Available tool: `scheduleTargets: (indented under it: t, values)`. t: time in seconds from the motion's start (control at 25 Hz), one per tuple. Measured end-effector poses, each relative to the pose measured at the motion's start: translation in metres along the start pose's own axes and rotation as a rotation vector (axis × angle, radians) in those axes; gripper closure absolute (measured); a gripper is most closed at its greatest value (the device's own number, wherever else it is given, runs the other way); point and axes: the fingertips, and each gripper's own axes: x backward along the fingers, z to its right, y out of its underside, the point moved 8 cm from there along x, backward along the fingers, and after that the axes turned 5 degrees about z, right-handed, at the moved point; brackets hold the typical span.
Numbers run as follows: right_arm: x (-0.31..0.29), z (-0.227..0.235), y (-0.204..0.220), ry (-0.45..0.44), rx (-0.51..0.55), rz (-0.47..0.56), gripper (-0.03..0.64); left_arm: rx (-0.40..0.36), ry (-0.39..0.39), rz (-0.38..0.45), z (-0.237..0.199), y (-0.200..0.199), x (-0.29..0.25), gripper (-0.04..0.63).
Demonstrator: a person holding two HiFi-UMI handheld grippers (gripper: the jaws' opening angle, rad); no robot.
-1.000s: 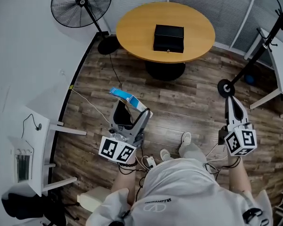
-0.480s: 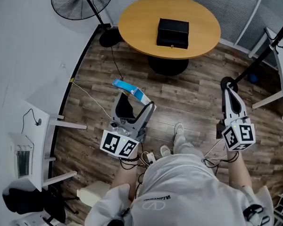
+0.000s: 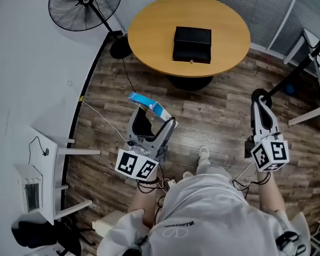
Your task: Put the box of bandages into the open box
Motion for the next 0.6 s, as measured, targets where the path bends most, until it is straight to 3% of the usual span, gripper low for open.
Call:
scheduleTargets:
  t: [0.6]
  values:
    - [-0.103,0.06,-0.002,-0.107,-0.022,-0.013,0.598,-0.026,-0.028,-0.017,-0.013,0.032,-0.108,0.166]
